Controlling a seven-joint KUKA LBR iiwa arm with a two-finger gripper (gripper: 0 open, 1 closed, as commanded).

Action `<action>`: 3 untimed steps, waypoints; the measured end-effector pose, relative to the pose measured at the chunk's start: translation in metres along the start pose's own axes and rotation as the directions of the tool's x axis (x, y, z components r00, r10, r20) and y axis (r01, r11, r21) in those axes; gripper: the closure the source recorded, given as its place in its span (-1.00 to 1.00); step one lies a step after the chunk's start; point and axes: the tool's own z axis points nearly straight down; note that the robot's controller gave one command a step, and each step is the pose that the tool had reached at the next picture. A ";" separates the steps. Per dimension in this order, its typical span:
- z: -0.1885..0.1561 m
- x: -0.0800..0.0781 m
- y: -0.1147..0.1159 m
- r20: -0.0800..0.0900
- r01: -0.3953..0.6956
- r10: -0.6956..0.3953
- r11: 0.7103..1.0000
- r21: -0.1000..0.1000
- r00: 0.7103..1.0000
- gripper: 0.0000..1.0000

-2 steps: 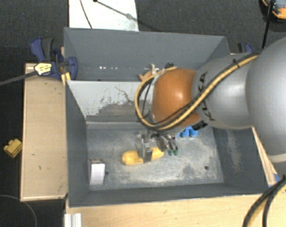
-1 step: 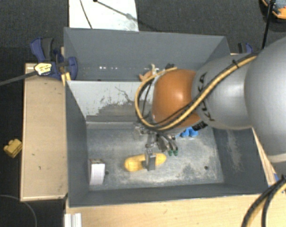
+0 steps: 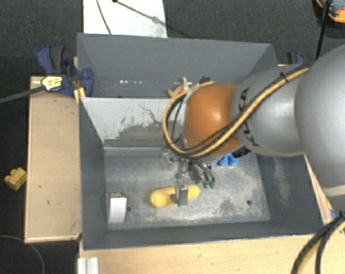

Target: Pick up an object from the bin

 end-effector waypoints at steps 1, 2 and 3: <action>0.006 0.015 -0.002 0.006 0.061 -0.061 0.998 0.000 0.998 -1.00; 0.026 0.065 0.003 -0.001 -0.083 0.083 0.997 0.000 0.997 1.00; 0.026 0.065 0.003 -0.001 -0.084 0.084 0.996 0.000 0.996 1.00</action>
Offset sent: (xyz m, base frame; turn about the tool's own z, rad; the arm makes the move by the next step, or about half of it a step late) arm -0.0647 -0.0077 -0.0258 0.0812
